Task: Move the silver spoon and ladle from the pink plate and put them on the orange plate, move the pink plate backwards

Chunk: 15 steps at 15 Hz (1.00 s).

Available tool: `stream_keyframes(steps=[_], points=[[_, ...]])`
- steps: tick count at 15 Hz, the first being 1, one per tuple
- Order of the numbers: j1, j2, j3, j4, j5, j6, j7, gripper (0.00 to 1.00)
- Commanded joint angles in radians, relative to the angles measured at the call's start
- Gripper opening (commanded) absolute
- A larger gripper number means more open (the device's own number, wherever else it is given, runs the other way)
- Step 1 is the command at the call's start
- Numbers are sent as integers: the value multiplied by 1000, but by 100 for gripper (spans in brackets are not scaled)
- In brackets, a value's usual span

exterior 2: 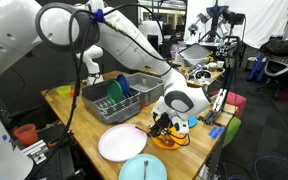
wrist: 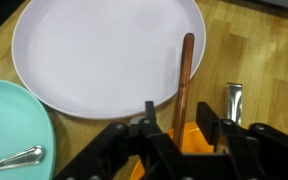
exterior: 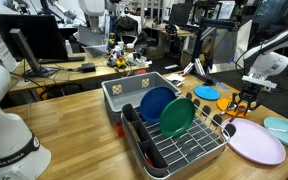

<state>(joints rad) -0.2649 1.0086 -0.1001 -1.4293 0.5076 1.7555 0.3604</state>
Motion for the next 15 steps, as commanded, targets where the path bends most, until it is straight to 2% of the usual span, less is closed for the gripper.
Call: stream_keyframes(steps=[1, 4, 9, 15], points=[[-29, -15, 17, -3, 26, -39, -6, 77], [-37, -57, 20, -57, 44, -65, -24, 99], [-21, -182, -15, -248, 59, -32, -32, 100], [15, -278, -50, -423, -17, -29, -102, 100]])
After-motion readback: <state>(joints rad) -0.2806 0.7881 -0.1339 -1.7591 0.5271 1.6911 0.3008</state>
